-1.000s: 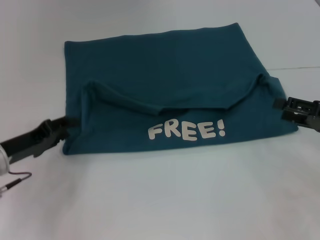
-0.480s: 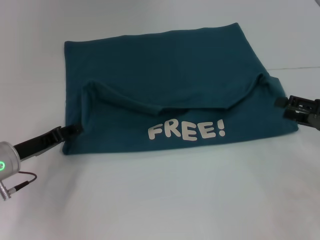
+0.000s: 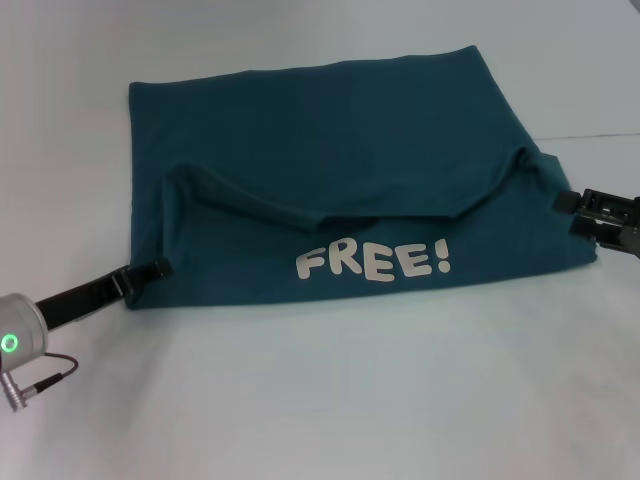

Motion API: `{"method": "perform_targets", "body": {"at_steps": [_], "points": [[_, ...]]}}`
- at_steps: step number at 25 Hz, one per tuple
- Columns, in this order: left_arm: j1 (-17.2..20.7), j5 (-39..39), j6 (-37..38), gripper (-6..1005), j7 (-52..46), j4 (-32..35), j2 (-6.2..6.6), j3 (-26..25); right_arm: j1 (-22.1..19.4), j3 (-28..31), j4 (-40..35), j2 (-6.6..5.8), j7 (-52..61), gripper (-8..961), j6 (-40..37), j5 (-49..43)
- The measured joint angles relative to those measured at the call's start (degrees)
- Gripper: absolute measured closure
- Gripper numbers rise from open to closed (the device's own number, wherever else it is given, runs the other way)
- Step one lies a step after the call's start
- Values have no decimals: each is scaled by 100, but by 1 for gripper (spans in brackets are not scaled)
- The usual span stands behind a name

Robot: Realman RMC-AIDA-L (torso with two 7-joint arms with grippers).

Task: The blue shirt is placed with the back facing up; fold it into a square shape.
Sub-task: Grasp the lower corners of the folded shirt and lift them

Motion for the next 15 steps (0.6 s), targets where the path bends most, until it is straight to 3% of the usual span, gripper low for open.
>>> {"method": "perform_targets", "body": {"at_steps": [15], "points": [[-46,0,-237,438,114,-72,-55,300,-27,71,9,0,0,204,-3,5]]}}
